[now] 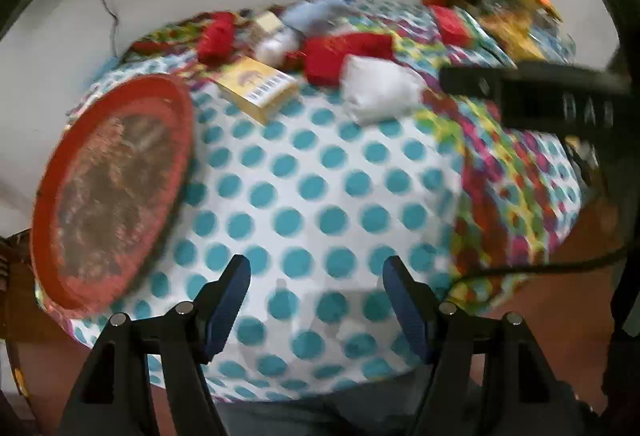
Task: Organize objects
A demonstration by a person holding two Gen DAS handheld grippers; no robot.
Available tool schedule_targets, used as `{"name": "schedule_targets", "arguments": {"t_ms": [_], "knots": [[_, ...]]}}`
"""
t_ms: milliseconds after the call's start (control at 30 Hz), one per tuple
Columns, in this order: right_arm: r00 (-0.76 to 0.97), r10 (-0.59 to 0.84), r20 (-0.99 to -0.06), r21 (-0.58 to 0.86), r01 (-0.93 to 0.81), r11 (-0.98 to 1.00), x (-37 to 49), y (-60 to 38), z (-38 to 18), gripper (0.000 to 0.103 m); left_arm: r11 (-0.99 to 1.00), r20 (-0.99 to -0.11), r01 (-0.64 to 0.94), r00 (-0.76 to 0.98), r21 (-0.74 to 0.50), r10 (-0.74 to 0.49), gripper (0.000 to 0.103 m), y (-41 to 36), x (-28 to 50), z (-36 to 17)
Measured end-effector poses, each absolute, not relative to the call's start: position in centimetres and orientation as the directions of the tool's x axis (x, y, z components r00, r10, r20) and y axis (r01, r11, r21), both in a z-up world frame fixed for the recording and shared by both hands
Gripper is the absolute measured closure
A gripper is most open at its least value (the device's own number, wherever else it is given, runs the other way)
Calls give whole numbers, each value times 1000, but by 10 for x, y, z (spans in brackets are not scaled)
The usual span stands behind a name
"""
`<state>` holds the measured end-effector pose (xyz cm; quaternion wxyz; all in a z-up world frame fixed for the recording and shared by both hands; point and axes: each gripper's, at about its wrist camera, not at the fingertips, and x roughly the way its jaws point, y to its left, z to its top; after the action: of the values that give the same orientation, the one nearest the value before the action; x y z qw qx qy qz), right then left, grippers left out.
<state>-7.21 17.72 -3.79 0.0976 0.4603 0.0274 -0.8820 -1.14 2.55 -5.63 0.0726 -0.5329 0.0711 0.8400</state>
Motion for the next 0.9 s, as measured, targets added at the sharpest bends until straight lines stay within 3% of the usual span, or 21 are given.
{"name": "schedule_targets", "arguments": {"t_ms": [500, 700, 733, 833, 900], "knots": [[-486, -181, -855, 85, 212, -974, -129, 153, -87, 0, -977, -911, -160, -408, 143, -67, 32, -1, -66, -59], [-486, -180, -855, 73, 233, -970, -140, 143, -99, 1, -992, -931, -106, -365, 67, -24, 32, -7, -96, -63], [-489, -182, -853, 71, 236, -969, -142, 142, -100, 3, -993, -932, -99, -362, 63, -23, 32, -7, -100, -64], [-486, -194, -852, 75, 253, -964, -146, 140, -103, 23, -996, -934, -73, -357, 46, -17, 32, -9, -115, -65], [-480, -187, -857, 63, 261, -963, -149, 139, -107, 23, -997, -936, -62, -353, 35, -11, 32, -10, -124, -66]]}}
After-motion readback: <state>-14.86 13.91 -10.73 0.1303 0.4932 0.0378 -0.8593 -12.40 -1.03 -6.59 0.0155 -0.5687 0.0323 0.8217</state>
